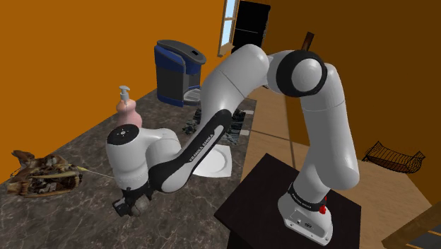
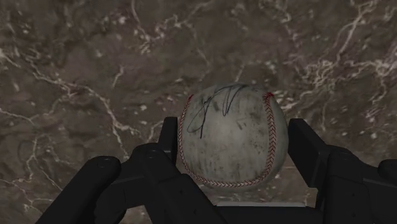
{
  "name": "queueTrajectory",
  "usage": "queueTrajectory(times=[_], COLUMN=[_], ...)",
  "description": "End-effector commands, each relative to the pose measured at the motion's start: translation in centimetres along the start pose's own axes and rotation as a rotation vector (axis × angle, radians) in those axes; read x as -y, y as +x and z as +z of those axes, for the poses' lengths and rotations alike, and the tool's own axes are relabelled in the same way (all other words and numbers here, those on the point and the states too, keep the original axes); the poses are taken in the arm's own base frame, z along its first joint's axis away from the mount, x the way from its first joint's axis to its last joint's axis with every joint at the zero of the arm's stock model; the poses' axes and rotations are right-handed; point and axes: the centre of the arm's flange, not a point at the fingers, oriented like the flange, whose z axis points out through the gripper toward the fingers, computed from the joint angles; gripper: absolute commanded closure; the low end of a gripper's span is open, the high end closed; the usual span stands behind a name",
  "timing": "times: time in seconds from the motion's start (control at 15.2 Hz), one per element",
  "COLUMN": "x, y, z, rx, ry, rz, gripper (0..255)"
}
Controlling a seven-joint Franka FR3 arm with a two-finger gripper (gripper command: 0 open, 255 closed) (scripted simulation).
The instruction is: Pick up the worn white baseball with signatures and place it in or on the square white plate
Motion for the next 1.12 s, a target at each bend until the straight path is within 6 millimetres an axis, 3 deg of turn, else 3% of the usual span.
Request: queueTrajectory(times=[0.0, 0.66, 1.06], x=[-0.1, -0.3, -8.2], y=[0.1, 0.4, 0.1], z=[-1.0, -5.9, -5.7], rx=[0.000, 0.000, 0.000], ry=[0.000, 0.000, 0.000], rz=[0.000, 0.000, 0.000], gripper=[255, 255, 255])
